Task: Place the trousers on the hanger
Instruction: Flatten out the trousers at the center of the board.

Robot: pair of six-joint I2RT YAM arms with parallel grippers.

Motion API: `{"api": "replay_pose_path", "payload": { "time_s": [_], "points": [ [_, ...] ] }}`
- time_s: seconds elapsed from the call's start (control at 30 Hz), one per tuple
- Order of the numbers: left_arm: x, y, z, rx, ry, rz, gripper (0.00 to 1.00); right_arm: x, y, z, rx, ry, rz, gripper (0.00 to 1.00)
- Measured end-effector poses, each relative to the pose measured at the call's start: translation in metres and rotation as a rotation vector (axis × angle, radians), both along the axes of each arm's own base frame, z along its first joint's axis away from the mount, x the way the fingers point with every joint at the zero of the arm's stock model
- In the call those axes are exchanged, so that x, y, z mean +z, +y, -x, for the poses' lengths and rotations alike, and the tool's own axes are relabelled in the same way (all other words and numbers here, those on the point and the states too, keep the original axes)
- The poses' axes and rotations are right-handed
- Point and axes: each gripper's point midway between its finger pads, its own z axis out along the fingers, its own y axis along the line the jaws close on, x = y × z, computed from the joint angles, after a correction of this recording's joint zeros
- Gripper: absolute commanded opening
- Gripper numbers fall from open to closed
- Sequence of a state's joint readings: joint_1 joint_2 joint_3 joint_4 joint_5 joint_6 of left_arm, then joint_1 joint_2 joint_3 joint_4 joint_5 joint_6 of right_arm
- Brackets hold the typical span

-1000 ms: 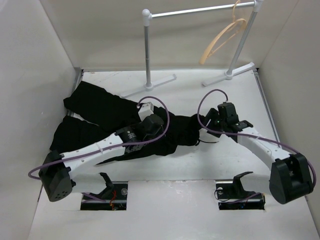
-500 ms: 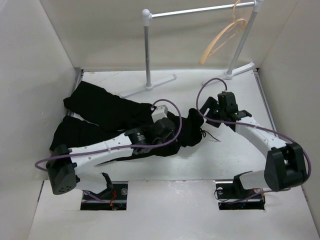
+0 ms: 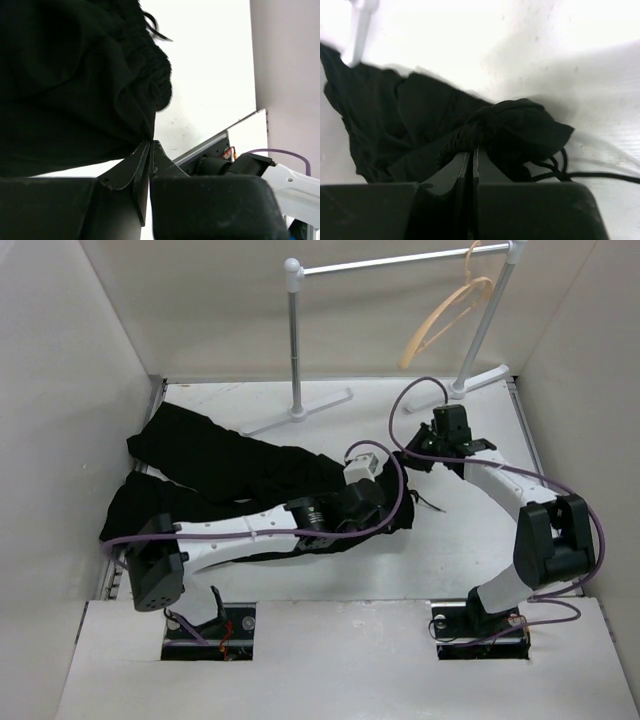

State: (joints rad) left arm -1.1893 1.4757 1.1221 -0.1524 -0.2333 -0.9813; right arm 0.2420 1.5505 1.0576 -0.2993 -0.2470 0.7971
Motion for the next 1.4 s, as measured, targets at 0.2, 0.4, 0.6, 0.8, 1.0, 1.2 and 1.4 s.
{"api": "replay_pose_path", "payload": {
  "time_s": [0.2, 0.4, 0.6, 0.8, 1.0, 1.2, 1.4],
  "points": [
    [0.0, -0.061, 0.002, -0.101, -0.035, -0.003, 0.02, 0.06, -0.033, -0.035, -0.096, -0.127, -0.022, 0.02],
    [0.016, -0.155, -0.005, -0.181, -0.096, 0.081, 0.31, 0.178, -0.092, -0.067, -0.23, -0.398, -0.051, 0.23],
    [0.004, -0.186, 0.003, -0.226, -0.116, 0.092, 0.49, 0.207, -0.169, -0.07, -0.422, -0.471, -0.003, 0.65],
    [-0.015, -0.099, 0.01, -0.202, -0.153, -0.055, 0.47, 0.145, -0.174, -0.034, -0.478, -0.338, 0.065, 0.16],
    [0.044, 0.055, -0.049, 0.114, -0.23, -0.083, 0.49, 0.053, -0.155, 0.006, -0.471, -0.136, 0.152, 0.35],
    [0.033, 0.227, -0.116, 0.592, -0.149, -0.141, 0.47, -0.04, -0.154, 0.03, -0.464, 0.105, 0.208, 0.64],
    [-0.061, 0.312, -0.045, 0.708, 0.101, -0.296, 0.47, -0.076, -0.17, 0.009, -0.517, 0.168, 0.183, 0.63]
  ]
}}
